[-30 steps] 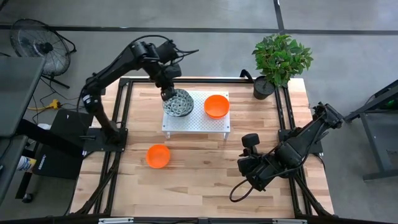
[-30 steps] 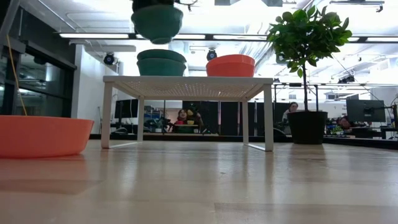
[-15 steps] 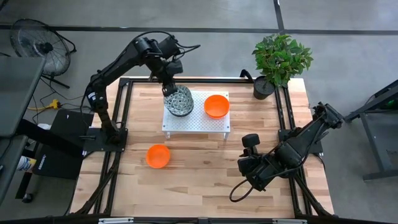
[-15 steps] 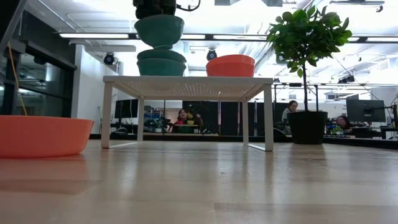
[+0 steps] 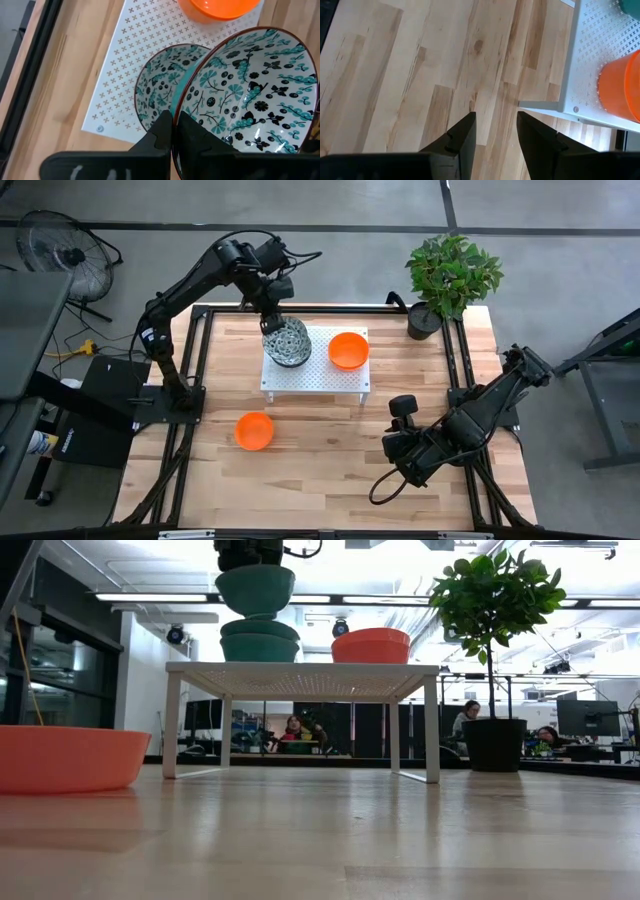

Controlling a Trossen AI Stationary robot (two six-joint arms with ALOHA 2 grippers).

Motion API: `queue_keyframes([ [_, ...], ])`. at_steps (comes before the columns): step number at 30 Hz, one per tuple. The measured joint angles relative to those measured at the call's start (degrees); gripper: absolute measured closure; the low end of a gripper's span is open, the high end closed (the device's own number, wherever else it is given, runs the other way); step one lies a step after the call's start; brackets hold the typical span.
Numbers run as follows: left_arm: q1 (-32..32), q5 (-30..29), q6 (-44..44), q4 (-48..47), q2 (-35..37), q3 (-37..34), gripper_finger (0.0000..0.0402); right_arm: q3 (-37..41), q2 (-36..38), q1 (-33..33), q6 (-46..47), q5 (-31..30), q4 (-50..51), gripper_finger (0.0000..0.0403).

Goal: Pick & Place Mini bowls
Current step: Stack the green and white patterned bowl on top of the green and white patterned bowl on the shelf

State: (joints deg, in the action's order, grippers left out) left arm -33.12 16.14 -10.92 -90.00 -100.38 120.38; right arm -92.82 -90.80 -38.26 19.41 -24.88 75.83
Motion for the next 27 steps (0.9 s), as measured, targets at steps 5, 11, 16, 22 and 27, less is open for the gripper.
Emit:
queue_keyframes([
  [5, 0.02, -0.15, -0.42, -0.03, -0.47, 0.0, 0.04, 0.0, 0.0, 0.01, 0.01, -0.04, 0.0, 0.0272],
  [11, 0.13, 0.07, -1.12, -0.04, -3.62, -0.18, 0.04, 0.0, 0.0, 0.02, 0.03, -0.04, 0.02, 0.0272],
  [16, 0.13, 0.8, -2.37, 0.01, -5.05, -0.07, 0.04, 0.0, 0.0, 0.0, 0.01, -0.04, 0.16, 0.0272],
  [22, 0.13, 0.14, -2.36, 0.0, -5.55, -0.07, 0.04, 0.0, 0.0, 0.0, -0.1, -0.04, 0.24, 0.0272],
  [27, 0.13, -0.3, -2.38, 0.0, -5.53, -0.07, 0.04, 0.0, 0.0, 0.0, -0.12, -0.02, 0.24, 0.0272],
])
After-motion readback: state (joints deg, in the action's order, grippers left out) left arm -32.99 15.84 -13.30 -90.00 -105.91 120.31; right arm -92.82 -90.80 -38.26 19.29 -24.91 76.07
